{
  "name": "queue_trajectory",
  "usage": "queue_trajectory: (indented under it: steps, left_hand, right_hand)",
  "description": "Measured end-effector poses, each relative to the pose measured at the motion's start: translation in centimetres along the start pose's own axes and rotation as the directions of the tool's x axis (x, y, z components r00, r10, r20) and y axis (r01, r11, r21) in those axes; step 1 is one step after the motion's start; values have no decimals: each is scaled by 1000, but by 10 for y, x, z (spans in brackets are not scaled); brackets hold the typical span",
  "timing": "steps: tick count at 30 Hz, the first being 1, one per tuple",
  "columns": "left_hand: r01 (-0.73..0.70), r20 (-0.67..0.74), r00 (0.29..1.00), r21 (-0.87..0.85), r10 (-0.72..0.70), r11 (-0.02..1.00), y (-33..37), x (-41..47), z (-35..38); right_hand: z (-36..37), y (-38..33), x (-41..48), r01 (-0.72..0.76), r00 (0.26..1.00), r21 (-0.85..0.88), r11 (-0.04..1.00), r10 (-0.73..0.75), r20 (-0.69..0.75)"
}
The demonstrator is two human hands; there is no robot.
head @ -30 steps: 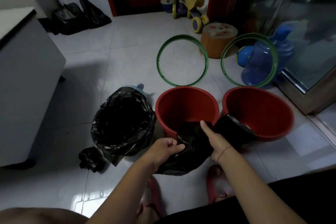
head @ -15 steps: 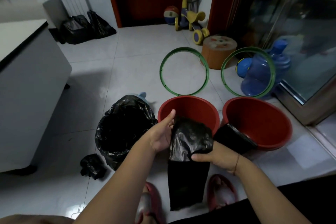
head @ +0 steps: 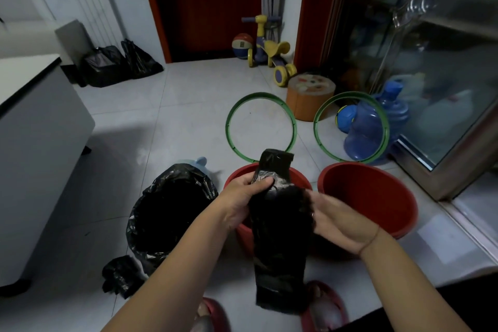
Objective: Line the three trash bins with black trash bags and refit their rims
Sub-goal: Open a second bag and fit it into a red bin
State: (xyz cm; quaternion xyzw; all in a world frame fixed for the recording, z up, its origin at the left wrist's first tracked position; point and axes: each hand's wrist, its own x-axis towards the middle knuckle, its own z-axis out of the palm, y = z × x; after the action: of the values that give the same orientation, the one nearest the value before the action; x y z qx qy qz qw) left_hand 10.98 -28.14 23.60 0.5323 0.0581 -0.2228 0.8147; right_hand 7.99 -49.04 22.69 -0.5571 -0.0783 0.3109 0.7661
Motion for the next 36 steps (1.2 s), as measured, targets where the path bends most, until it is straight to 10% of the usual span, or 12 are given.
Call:
queue_trajectory:
  steps: [11, 22, 36]
  left_hand:
    - [-118, 70, 993, 401, 98, 909, 24, -24, 15]
    - [-384, -192, 889, 181, 415, 906, 129, -10, 2]
    - [-502, -39, 865, -34, 501, 864, 241, 20, 66]
  right_hand:
    - [30, -65, 46, 246, 862, -131, 960, -278, -424]
    - [30, -201, 45, 421, 834, -45, 906, -407, -372]
    - [55, -280, 35, 544, 836, 113, 832, -525, -160]
